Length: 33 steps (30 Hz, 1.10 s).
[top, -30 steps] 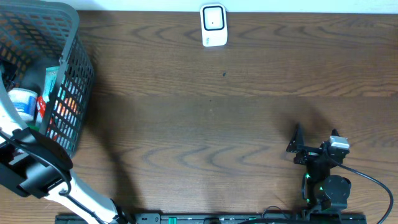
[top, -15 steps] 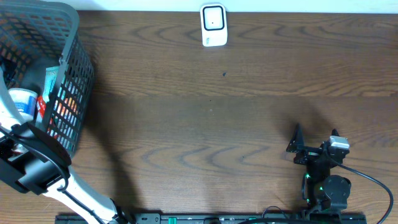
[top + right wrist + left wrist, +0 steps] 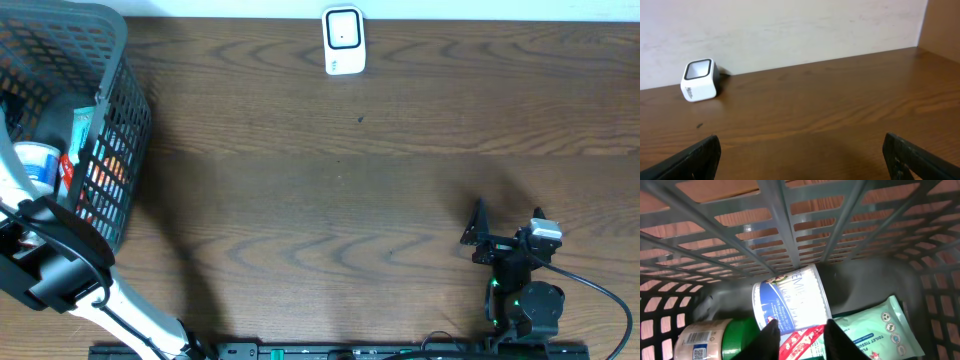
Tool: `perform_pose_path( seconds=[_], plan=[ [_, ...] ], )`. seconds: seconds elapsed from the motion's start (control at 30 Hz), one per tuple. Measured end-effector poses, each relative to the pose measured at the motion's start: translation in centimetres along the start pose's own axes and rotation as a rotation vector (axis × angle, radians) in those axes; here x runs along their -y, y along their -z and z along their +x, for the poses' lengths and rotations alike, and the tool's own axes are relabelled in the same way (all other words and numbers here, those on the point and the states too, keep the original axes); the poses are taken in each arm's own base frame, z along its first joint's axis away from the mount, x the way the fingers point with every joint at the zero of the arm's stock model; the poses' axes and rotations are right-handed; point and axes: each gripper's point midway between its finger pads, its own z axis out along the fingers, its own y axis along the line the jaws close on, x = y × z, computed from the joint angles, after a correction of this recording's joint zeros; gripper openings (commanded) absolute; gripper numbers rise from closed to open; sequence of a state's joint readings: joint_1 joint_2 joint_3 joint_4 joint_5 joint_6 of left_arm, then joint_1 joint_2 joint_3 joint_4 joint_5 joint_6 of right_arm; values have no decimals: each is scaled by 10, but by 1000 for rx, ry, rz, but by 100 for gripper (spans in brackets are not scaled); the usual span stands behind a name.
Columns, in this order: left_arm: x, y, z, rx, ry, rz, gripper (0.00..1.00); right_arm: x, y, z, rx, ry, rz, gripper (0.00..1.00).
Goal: Scan the item barcode
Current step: 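Close the left gripper around the white cotton-bud tub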
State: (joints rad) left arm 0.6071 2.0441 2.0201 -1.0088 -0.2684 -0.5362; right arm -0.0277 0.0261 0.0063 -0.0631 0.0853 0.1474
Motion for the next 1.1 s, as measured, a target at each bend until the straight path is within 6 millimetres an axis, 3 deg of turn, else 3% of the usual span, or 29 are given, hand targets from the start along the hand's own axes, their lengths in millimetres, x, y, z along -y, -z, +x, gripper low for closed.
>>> perform_pose_path(
  seconds=[0.07, 0.13, 0.43, 0.83, 1.1],
  plan=[
    [0, 0, 0, 0, -3, 0, 57, 0, 0, 0, 0, 0, 0, 99],
    [0, 0, 0, 1, 0, 0, 62, 0, 0, 0, 0, 0, 0, 99],
    [-5, -4, 9, -30, -18, -21, 62, 0, 0, 0, 0, 0, 0, 99],
    [-17, -45, 52, -117, -67, -78, 69, 0, 0, 0, 0, 0, 0, 99],
    [-14, -49, 49, -98, -52, -65, 70, 0, 0, 0, 0, 0, 0, 99]
  ],
)
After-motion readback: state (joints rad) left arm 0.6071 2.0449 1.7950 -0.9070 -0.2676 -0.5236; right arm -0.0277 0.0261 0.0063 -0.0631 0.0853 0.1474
